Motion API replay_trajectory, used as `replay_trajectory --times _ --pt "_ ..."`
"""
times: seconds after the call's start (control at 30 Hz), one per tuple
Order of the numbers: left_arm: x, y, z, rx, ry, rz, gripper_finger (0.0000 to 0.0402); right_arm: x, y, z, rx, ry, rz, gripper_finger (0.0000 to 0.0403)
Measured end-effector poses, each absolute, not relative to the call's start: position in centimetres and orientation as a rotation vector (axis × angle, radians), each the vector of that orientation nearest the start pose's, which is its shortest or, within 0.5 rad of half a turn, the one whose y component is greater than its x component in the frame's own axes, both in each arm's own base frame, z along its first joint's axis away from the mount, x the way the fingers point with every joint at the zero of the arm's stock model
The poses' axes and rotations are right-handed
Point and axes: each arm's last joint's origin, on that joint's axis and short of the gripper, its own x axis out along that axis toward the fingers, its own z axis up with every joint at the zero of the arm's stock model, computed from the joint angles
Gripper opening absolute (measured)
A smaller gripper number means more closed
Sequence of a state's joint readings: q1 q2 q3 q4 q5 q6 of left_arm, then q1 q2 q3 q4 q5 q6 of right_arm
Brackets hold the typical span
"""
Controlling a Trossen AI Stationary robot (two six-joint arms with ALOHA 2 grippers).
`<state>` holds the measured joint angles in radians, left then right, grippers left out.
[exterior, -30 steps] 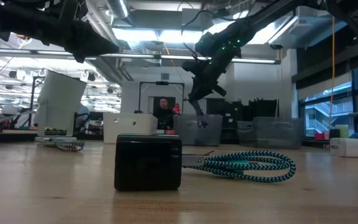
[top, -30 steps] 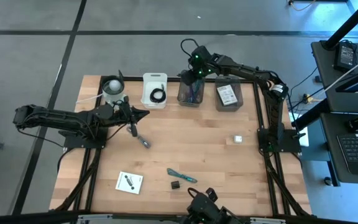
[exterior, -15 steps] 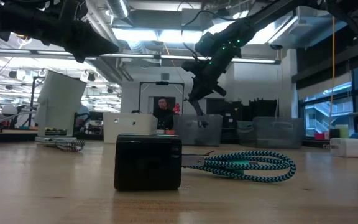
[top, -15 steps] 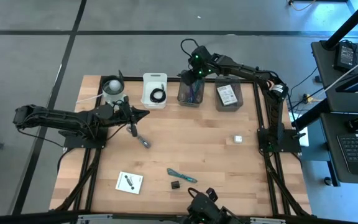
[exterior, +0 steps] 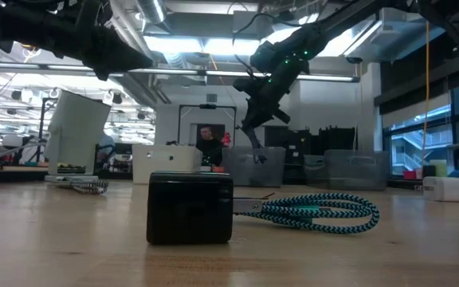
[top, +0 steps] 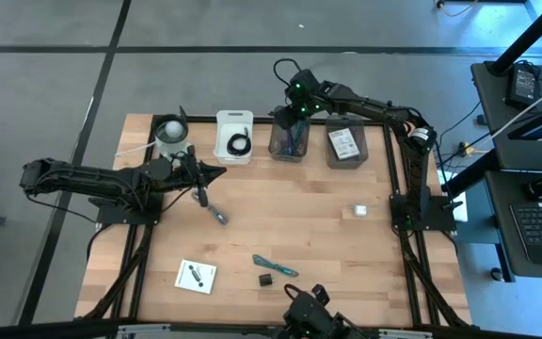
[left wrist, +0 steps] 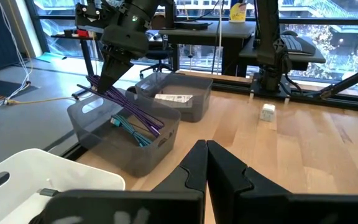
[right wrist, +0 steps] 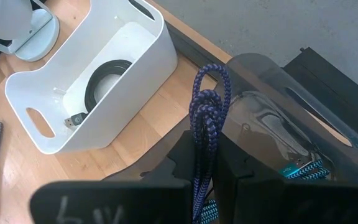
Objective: Pick and place items into bin
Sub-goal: Put the violet charger cable into the left black bin
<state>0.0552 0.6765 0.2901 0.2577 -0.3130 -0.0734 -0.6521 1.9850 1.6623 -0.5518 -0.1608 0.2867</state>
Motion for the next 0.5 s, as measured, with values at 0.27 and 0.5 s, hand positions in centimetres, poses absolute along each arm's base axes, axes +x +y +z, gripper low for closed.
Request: replay_trajectory --times 0.27,0.5 --pt "15.75 1.75 21.98 -0.059 0.115 0.367 0.0002 35.21 -26.3 25.05 0.614 0.746 -0.577 0.0024" --pt "15.75 1.75 21.98 -0.066 0.113 0.367 0.0002 35.21 -26.31 25.06 0.613 0.744 -0.578 0.0024"
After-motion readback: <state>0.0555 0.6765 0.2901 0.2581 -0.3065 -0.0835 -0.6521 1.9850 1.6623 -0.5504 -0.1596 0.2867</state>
